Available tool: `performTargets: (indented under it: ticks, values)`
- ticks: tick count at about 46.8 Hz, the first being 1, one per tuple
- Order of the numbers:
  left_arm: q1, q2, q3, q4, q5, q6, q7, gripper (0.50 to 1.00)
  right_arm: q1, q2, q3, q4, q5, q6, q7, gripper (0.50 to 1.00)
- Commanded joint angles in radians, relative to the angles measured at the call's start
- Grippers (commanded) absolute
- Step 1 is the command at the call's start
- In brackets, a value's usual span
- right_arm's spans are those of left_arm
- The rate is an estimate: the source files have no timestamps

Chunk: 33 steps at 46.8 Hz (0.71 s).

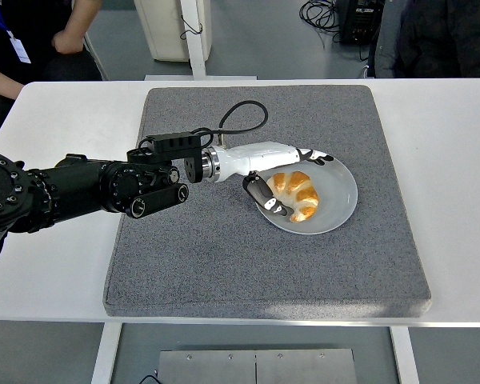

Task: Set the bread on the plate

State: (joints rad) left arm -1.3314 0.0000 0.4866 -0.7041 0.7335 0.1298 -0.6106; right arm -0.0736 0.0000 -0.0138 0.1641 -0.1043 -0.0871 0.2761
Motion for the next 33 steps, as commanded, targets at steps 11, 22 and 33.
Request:
performTargets:
  ticks: [11, 22, 33]
  values:
    - [-0.026, 0.0, -0.103, 0.002, -0.112, -0.078, 0.0, 0.948, 0.0, 0.0, 0.0, 0.0, 0.0, 0.001, 0.0, 1.0]
    - [-0.06, 0.0, -0.134, 0.014, -0.235, -0.079, 0.0, 0.948, 0.0, 0.0, 0.0, 0.0, 0.0, 0.0, 0.0, 1.0]
    - [-0.058, 0.0, -0.206, 0.038, -0.333, -0.079, 0.0, 0.948, 0.0, 0.0, 0.0, 0.0, 0.0, 0.001, 0.0, 1.0]
